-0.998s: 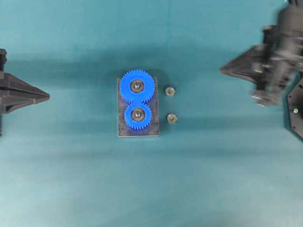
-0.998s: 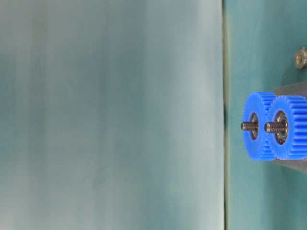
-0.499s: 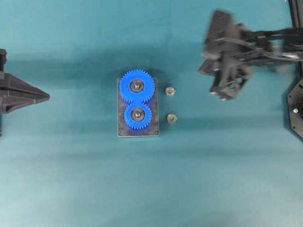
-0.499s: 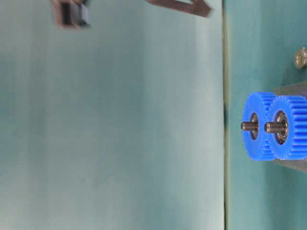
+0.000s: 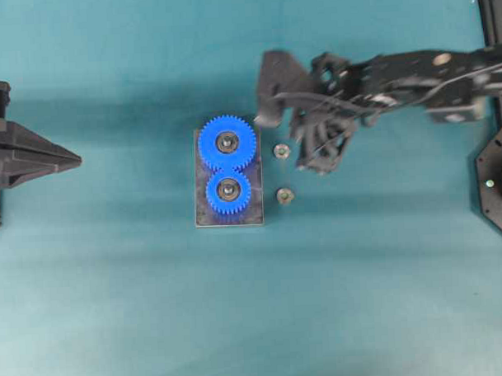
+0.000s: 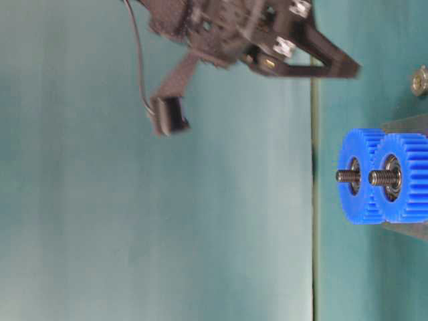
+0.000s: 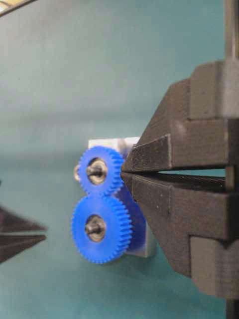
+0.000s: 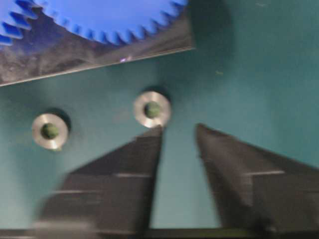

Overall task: Insert the washer onto the shaft.
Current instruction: 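Lower the right gripper and pinch the upper silver washer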

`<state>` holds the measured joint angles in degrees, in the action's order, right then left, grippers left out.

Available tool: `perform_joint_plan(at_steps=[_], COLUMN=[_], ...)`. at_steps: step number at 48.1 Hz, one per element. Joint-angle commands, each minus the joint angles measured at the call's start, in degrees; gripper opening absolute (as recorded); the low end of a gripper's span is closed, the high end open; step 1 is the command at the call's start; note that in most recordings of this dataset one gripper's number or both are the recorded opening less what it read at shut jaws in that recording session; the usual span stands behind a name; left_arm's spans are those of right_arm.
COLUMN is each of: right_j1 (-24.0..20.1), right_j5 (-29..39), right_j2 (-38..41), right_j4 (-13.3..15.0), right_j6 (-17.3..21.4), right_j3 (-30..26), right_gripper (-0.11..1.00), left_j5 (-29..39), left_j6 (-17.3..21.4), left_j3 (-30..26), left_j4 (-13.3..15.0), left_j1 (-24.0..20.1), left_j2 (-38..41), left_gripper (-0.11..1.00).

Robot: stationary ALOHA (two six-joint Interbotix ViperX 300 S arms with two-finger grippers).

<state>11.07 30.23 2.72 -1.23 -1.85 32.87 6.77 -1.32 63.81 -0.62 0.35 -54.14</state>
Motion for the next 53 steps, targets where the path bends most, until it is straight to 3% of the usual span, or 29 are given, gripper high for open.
perform_joint_plan(at_steps=[1,7,53], right_j1=[-1.1,-1.8,-1.7], right_j5=[-0.4,-0.8,-2.7], right_j2=[0.4,1.9,8.5], right_j4=[0.1,0.1,0.7], right_j6=[-0.1,0.1,0.1], right_j3=[-1.7,-1.8,-3.7], right_gripper=[0.51,0.66,0.66], left_j5=[0.1,0.7,0.6], left_j6=[-0.2,-0.3,-1.2], left_j3=[-0.8,-0.5,0.4], left_j4=[-0.2,-0.2,-0.2], left_j1=[0.1,0.0,0.1], left_j2=[0.4,0.4,0.2], left_gripper=[0.01,0.01,0.01])
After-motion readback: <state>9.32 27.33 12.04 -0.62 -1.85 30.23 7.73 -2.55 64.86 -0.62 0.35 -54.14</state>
